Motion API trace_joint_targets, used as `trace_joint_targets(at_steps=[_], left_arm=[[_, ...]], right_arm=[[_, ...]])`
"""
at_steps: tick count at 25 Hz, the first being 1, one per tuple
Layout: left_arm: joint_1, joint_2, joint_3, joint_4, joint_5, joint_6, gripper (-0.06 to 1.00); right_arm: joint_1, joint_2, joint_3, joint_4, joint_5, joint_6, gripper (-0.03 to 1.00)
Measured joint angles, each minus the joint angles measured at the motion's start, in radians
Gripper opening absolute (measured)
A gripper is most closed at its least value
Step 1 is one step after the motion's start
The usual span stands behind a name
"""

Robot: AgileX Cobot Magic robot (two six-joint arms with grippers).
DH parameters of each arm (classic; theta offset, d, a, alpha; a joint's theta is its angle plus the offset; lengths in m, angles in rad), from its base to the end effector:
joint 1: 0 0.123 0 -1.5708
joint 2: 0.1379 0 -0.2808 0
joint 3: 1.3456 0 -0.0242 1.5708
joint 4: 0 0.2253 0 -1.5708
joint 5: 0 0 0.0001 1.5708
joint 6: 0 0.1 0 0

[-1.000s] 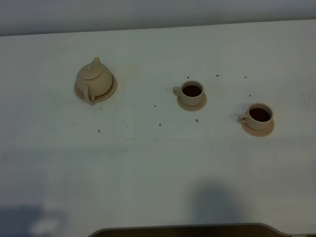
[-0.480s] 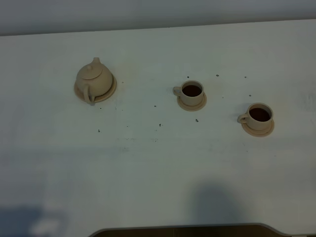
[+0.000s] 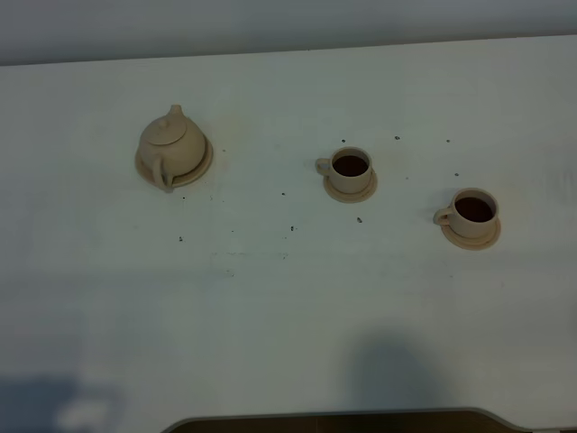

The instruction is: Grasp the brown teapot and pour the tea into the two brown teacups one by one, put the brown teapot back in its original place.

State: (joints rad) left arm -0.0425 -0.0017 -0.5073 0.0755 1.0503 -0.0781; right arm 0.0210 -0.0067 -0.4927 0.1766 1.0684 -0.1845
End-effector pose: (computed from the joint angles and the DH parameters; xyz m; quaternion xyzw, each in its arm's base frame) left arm -0.0154 0.0072 0.2639 -0.0165 0.8473 0.0057 0.5308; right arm -0.0167 0.0151 0.2593 -0.0911 0.8472 0.0457 0.5215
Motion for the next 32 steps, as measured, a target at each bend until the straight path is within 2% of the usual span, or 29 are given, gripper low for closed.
trace_joint_targets(at_steps=[32], left_arm=[[0.0, 0.0, 0.0, 0.0, 0.0, 0.0, 0.44]], right_arm=[[0.0, 0.0, 0.0, 0.0, 0.0, 0.0, 0.22]])
